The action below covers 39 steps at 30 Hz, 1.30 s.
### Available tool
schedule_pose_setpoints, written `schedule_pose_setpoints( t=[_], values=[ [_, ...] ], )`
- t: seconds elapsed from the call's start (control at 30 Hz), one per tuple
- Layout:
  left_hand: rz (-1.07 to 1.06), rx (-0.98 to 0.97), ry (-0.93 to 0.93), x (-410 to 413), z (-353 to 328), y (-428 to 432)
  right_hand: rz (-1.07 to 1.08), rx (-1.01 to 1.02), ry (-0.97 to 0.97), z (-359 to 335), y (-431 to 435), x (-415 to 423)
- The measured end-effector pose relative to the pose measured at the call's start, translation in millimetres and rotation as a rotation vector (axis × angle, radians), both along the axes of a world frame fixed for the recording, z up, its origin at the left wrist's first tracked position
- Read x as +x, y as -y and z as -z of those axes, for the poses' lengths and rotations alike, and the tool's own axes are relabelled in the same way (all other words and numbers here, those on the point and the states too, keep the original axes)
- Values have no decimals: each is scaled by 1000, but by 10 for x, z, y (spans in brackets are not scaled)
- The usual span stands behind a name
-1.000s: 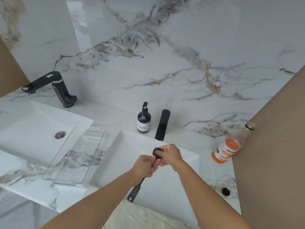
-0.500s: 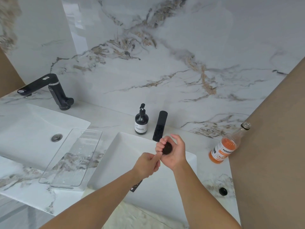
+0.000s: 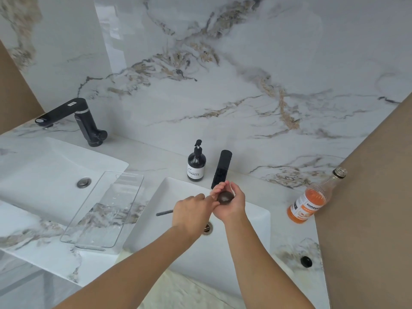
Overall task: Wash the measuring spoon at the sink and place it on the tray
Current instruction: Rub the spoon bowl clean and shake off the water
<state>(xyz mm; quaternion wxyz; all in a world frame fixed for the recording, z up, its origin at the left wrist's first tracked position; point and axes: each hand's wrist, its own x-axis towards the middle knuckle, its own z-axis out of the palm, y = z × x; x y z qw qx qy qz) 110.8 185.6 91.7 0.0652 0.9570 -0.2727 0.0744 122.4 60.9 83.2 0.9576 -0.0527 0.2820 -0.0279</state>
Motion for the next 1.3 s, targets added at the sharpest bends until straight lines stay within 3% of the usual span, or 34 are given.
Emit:
schedule_pose_setpoints(
  t=[0.07, 0.1, 0.2, 0.27, 0.33, 0.4, 0.43, 0.47, 0.5, 0.6, 0.67, 0.73, 0.8, 0.9, 0.97, 1.3],
  values=[
    [-38, -115, -106, 37, 27, -21, 42, -20, 49, 2, 21, -18],
    [-41, -253, -257, 48, 27, -8, 49, -49, 76, 4, 35, -25],
    [-83, -747, -840, 2, -67, 59, -29, -175, 114, -27, 90, -23],
    [-196, -979, -1357, -37, -112, 59, -122, -201, 155, -53, 134, -28],
    [-304, -1123, -1858, -36, -142, 43, -179, -135, 217, -34, 181, -44],
    [-389, -1234, -2133, -7, -185, 35, -193, 29, 301, 37, 203, -68],
    [-410, -1233, -2157, 9, -209, 53, -185, 99, 313, 57, 199, -75],
    [-410, -1179, -2057, 26, -218, 74, -176, 111, 293, 71, 196, -81],
    [-363, -1054, -1820, 44, -198, 95, -168, 53, 242, 78, 195, -77],
    [-186, -463, -797, 29, -129, 116, -193, -166, 49, 19, 177, -36],
    [-157, -329, -475, -4, -59, 105, -148, -196, -22, -45, 130, 1],
    [-185, -277, -343, -8, 20, 109, -112, -211, -70, -100, 87, 50],
    [-163, -377, -446, 15, 60, 118, -108, -284, -97, -153, 51, 84],
    [-82, -691, -859, 47, 87, 62, -104, -425, -127, -285, 91, 137],
    [-33, -750, -1047, 51, 133, -54, -65, -483, -119, -407, 163, 157],
    [72, -965, -1147, 46, 85, -78, -187, -798, 225, -1003, -1, 84]
  ],
)
